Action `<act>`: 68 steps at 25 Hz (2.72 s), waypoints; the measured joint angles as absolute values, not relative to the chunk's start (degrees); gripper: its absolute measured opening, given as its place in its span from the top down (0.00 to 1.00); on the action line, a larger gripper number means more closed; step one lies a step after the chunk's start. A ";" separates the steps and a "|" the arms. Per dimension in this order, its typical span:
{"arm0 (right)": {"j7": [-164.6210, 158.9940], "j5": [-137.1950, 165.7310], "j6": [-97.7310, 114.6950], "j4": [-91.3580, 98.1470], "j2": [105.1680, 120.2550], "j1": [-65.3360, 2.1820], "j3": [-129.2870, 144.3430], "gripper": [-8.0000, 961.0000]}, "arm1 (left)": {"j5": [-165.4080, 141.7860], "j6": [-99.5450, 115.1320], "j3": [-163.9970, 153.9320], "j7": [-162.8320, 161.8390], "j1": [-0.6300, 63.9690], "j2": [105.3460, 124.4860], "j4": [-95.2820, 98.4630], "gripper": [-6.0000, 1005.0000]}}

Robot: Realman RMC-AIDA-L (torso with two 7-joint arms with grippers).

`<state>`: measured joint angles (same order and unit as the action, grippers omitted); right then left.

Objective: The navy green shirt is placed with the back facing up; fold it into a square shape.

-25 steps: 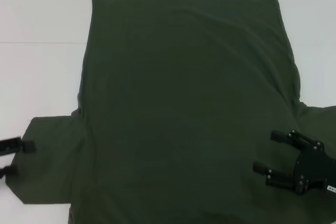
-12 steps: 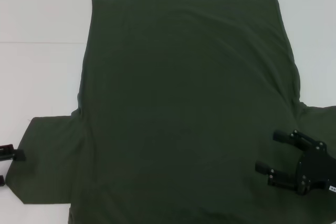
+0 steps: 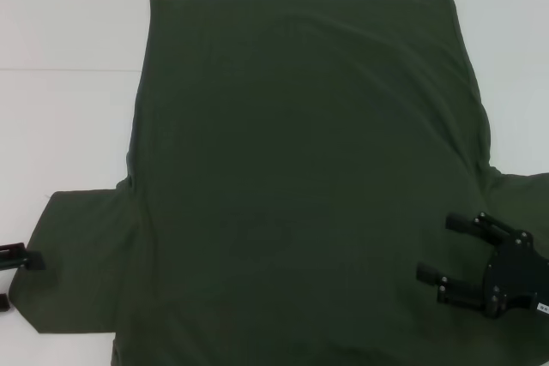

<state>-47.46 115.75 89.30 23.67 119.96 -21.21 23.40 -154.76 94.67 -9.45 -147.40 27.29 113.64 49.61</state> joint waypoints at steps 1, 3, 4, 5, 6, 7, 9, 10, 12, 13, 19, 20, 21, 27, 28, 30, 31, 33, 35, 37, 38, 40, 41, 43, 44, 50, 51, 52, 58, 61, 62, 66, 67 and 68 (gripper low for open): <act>-47.43 115.75 89.24 23.67 119.97 -21.21 23.46 0.03 | -154.75 94.63 -9.46 -147.49 27.33 113.64 49.44 0.06; -47.30 115.75 89.19 23.67 119.97 -21.18 23.45 0.03 | -154.76 94.33 -9.46 -147.83 27.45 113.61 49.00 0.06; -47.27 115.75 89.18 23.64 119.97 -21.14 23.39 0.03 | -154.96 93.96 -9.47 -148.06 27.59 113.56 48.67 0.06; -47.27 115.75 89.18 23.63 119.97 -21.09 23.31 0.03 | -154.96 93.96 -9.47 -148.06 27.59 113.56 48.67 0.06; -47.27 115.75 89.19 23.66 119.97 -21.04 23.26 0.03 | -155.07 93.86 -9.48 -148.11 27.66 113.55 48.61 0.06; -47.27 115.75 89.23 23.72 119.97 -20.96 23.21 0.03 | -155.11 93.82 -9.48 -148.15 27.68 113.55 48.56 0.06; -47.28 115.75 89.32 23.82 119.96 -20.90 23.16 0.03 | -155.21 93.64 -9.54 -148.19 27.71 113.52 48.42 0.07; -47.27 115.75 89.34 23.82 119.97 -20.90 23.16 0.03 | -155.21 93.64 -9.54 -148.19 27.71 113.52 48.42 0.07; -47.23 115.75 89.38 23.77 119.97 -20.90 23.16 0.03 | -155.33 93.46 -9.68 -148.20 27.71 113.46 48.39 0.07; -47.19 115.75 89.40 23.75 119.97 -20.90 23.16 0.03 | -155.37 93.42 -9.72 -148.20 27.71 113.45 48.39 0.07; -47.25 115.75 89.56 23.90 119.97 -20.81 23.19 0.03 | -155.61 93.23 -9.60 -148.22 27.72 113.35 48.49 0.07; -47.28 115.75 89.57 23.91 119.97 -20.81 23.19 0.03 | -155.63 93.15 -9.62 -148.21 27.77 113.34 48.54 0.07; -47.29 115.75 89.57 23.92 119.97 -20.81 23.20 0.03 | -155.64 93.04 -9.70 -148.20 27.81 113.34 48.55 0.07; -47.33 115.75 89.57 23.92 119.97 -20.83 23.37 0.03 | -155.66 92.37 -9.91 -148.19 27.94 113.34 48.42 0.08; -47.33 115.75 89.57 23.92 119.97 -20.83 23.38 0.03 | -155.66 92.33 -9.92 -148.18 28.00 113.34 48.41 0.08; -47.34 115.75 89.57 23.92 119.95 -20.83 23.36 0.03 | -155.66 92.26 -9.93 -148.14 28.15 113.35 48.32 0.08; -47.34 115.75 89.57 23.92 119.92 -20.83 23.35 0.03 | -155.66 92.25 -9.95 -148.12 28.23 113.33 48.22 0.08; -47.35 115.75 89.56 23.92 119.87 -20.83 23.34 0.03 | -155.66 92.23 -10.12 -148.10 28.39 113.29 47.96 0.08; -47.36 115.75 89.56 23.90 119.86 -20.83 23.45 0.03 | -155.66 92.23 -10.47 -148.11 28.48 113.28 47.59 0.09; -47.37 115.75 89.56 23.86 119.87 -20.83 23.53 0.03 | -155.63 92.19 -10.64 -148.11 28.63 113.28 47.17 0.09; -47.37 115.75 89.56 23.84 119.87 -20.83 23.55 0.03 | -155.50 92.09 -10.65 -148.10 28.69 113.28 46.92 0.09; -47.37 115.75 89.56 23.81 119.87 -20.83 23.56 0.03 | -155.14 91.94 -10.65 -147.99 28.94 113.27 46.09 0.09; -47.37 115.75 89.56 23.81 119.87 -20.83 23.56 0.03 | -155.07 91.93 -10.65 -147.95 29.06 113.25 45.82 0.09; -47.37 115.75 89.56 23.82 119.91 -20.83 23.56 0.03 | -154.99 91.93 -10.65 -147.81 29.48 113.17 45.05 0.09; -47.37 115.75 89.56 23.82 119.94 -20.83 23.56 0.03 | -154.96 91.93 -10.65 -147.75 29.73 113.11 44.66 0.09; -47.37 115.75 89.56 23.73 119.95 -20.83 23.48 0.03 | -154.86 91.94 -10.63 -147.46 30.75 113.04 44.25 0.10; -47.37 115.75 89.56 23.71 119.95 -20.83 23.42 0.03 | -154.86 91.94 -10.63 -147.34 30.81 113.05 44.25 0.10; -47.37 115.75 89.56 23.69 119.94 -20.83 23.36 0.03 | -154.86 91.94 -10.75 -147.18 30.89 113.07 44.24 0.10; -47.37 115.75 89.75 23.69 119.89 -20.83 23.21 0.03 | -155.27 90.08 -14.06 -147.78 30.98 113.25 44.46 0.10; -47.37 115.74 90.29 23.82 119.88 -20.78 23.20 0.03 | -155.17 89.57 -14.42 -147.08 30.83 113.40 45.03 0.14; -47.37 115.73 90.53 23.87 119.87 -20.74 23.19 0.03 | -155.17 89.53 -14.43 -146.96 30.83 113.42 45.08 0.18; -47.37 115.61 91.11 24.05 119.87 -20.54 23.07 0.03 | -155.23 89.38 -14.63 -146.71 30.87 113.46 45.16 0.33; -47.37 115.60 91.16 24.06 119.87 -20.52 23.05 0.03 | -155.23 89.38 -14.78 -146.72 30.88 113.46 45.17 0.37; -47.37 115.59 91.18 24.06 119.87 -20.50 23.04 0.03 | -155.31 89.38 -15.14 -146.79 30.88 113.46 45.17 0.41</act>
<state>-47.37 115.59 91.18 24.06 119.87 -20.50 23.04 -155.31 89.38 -15.14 -146.79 30.88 113.46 45.17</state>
